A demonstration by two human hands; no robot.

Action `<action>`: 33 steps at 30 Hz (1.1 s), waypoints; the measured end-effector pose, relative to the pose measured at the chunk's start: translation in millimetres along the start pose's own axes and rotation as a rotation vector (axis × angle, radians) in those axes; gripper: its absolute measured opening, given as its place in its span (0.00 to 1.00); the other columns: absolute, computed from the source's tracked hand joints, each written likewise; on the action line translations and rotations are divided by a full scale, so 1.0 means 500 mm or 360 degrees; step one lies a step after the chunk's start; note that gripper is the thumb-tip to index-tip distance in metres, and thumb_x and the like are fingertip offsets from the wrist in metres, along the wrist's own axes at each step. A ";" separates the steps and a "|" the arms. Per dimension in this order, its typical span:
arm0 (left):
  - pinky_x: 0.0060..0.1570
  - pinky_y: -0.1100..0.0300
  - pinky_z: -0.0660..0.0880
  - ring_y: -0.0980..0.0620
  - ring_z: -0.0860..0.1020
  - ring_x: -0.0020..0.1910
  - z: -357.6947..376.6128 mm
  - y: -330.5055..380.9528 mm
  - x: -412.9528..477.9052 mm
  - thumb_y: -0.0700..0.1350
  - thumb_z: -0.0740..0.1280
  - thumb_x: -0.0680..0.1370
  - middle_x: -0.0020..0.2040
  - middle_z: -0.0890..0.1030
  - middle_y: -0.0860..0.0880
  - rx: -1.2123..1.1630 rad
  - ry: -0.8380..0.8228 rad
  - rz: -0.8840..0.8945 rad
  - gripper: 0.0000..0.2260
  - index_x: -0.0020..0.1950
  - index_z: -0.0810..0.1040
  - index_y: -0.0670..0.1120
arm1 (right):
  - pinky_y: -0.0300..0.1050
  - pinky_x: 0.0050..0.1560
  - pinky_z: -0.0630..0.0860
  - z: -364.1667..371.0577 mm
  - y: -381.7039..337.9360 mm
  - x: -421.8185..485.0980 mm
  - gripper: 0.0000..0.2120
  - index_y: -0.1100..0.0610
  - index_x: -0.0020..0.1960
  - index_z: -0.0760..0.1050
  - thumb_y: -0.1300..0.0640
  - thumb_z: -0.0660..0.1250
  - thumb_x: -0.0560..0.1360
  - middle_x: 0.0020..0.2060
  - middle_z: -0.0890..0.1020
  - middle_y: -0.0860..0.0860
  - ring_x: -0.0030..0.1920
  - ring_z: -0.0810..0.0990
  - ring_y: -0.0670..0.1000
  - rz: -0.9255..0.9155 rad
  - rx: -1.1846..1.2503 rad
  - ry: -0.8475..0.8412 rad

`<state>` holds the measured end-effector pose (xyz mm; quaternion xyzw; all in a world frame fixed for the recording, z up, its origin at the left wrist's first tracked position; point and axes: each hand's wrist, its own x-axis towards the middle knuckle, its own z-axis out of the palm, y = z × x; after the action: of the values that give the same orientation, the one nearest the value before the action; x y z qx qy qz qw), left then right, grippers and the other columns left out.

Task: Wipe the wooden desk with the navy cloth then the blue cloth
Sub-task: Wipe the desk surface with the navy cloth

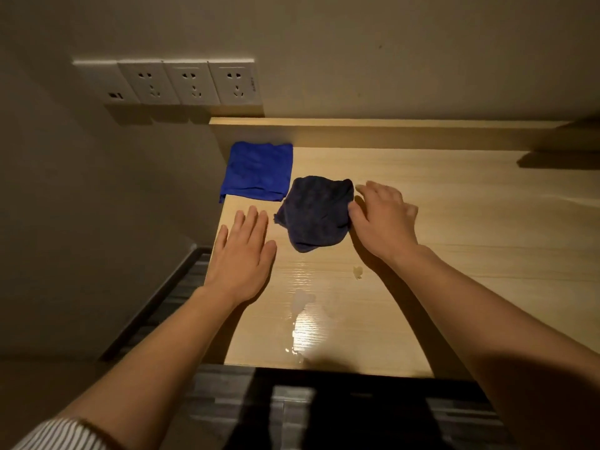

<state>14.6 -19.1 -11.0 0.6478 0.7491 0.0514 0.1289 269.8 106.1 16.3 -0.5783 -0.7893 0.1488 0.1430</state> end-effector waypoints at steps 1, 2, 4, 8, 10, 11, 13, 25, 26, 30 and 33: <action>0.83 0.44 0.42 0.48 0.42 0.86 0.005 -0.005 -0.003 0.60 0.42 0.87 0.88 0.46 0.49 0.0050 -0.0009 -0.0031 0.30 0.87 0.45 0.50 | 0.60 0.67 0.63 -0.003 -0.031 0.010 0.22 0.49 0.74 0.72 0.44 0.55 0.84 0.75 0.72 0.51 0.75 0.66 0.55 -0.0135 -0.0013 0.0112; 0.83 0.44 0.42 0.47 0.43 0.86 0.010 -0.005 -0.003 0.60 0.42 0.87 0.88 0.46 0.48 0.0082 0.0000 -0.0036 0.30 0.87 0.46 0.49 | 0.59 0.66 0.65 -0.002 -0.062 0.021 0.21 0.49 0.72 0.74 0.45 0.56 0.83 0.72 0.75 0.51 0.73 0.69 0.55 -0.0300 -0.0015 0.0143; 0.83 0.43 0.43 0.47 0.44 0.86 0.017 -0.004 0.002 0.60 0.41 0.87 0.88 0.47 0.47 0.0099 0.0026 -0.0016 0.31 0.87 0.46 0.47 | 0.58 0.66 0.68 0.009 -0.108 0.048 0.22 0.50 0.71 0.75 0.44 0.58 0.82 0.72 0.75 0.51 0.71 0.71 0.55 -0.0567 -0.0055 0.0006; 0.83 0.43 0.43 0.47 0.44 0.86 0.018 -0.011 0.007 0.60 0.40 0.85 0.88 0.47 0.47 0.0111 0.0044 -0.0009 0.32 0.87 0.46 0.47 | 0.59 0.74 0.59 0.051 -0.117 0.097 0.31 0.46 0.81 0.61 0.34 0.54 0.82 0.81 0.61 0.50 0.80 0.57 0.55 -0.0460 -0.0295 -0.0435; 0.83 0.43 0.43 0.47 0.44 0.86 0.018 -0.012 0.008 0.60 0.40 0.85 0.88 0.47 0.47 0.0111 0.0044 -0.0006 0.32 0.87 0.46 0.47 | 0.60 0.77 0.51 0.074 -0.103 0.101 0.34 0.41 0.83 0.53 0.29 0.48 0.80 0.84 0.53 0.47 0.82 0.49 0.55 -0.0397 -0.0398 -0.0496; 0.83 0.42 0.43 0.46 0.44 0.86 0.019 -0.011 0.009 0.60 0.39 0.85 0.88 0.47 0.47 0.0113 0.0042 -0.0003 0.33 0.87 0.46 0.47 | 0.61 0.77 0.49 0.084 -0.098 0.097 0.36 0.40 0.83 0.50 0.27 0.46 0.79 0.84 0.52 0.47 0.82 0.47 0.55 -0.0386 -0.0442 -0.0484; 0.83 0.42 0.44 0.46 0.44 0.86 0.020 -0.008 0.007 0.60 0.39 0.85 0.88 0.47 0.47 0.0131 0.0033 -0.0007 0.33 0.87 0.46 0.47 | 0.63 0.78 0.47 0.098 -0.098 0.077 0.38 0.38 0.83 0.49 0.24 0.42 0.77 0.84 0.50 0.47 0.83 0.45 0.57 -0.0346 -0.0487 -0.0449; 0.83 0.40 0.45 0.44 0.44 0.86 0.010 -0.006 0.003 0.57 0.42 0.88 0.88 0.46 0.45 0.0167 0.0003 0.0017 0.30 0.87 0.46 0.46 | 0.64 0.78 0.48 0.098 -0.119 -0.115 0.32 0.37 0.82 0.48 0.30 0.41 0.81 0.84 0.51 0.48 0.82 0.47 0.58 -0.0358 -0.0479 -0.0425; 0.83 0.40 0.45 0.44 0.44 0.86 0.007 -0.005 0.002 0.57 0.42 0.88 0.88 0.46 0.45 0.0161 0.0002 0.0017 0.30 0.87 0.46 0.46 | 0.63 0.78 0.48 0.097 -0.121 -0.131 0.31 0.37 0.82 0.48 0.30 0.41 0.82 0.84 0.51 0.48 0.82 0.47 0.57 -0.0353 -0.0474 -0.0432; 0.83 0.40 0.44 0.44 0.44 0.86 0.001 -0.003 0.000 0.58 0.42 0.88 0.88 0.46 0.45 0.0136 -0.0017 0.0017 0.30 0.87 0.45 0.46 | 0.61 0.78 0.48 0.095 -0.132 -0.194 0.29 0.38 0.83 0.47 0.34 0.41 0.83 0.84 0.50 0.47 0.83 0.46 0.56 -0.0361 -0.0470 -0.0457; 0.83 0.40 0.45 0.43 0.44 0.86 -0.001 -0.004 -0.002 0.57 0.42 0.88 0.88 0.46 0.44 0.0124 -0.0021 0.0026 0.30 0.87 0.45 0.45 | 0.59 0.78 0.49 0.094 -0.142 -0.239 0.29 0.38 0.83 0.48 0.35 0.40 0.83 0.84 0.49 0.47 0.83 0.45 0.55 -0.0358 -0.0474 -0.0463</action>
<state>12.7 -20.4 -10.8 0.6587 0.7444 0.0190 0.1081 224.2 -31.8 -4.7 -0.4739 -0.8743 0.0956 -0.0434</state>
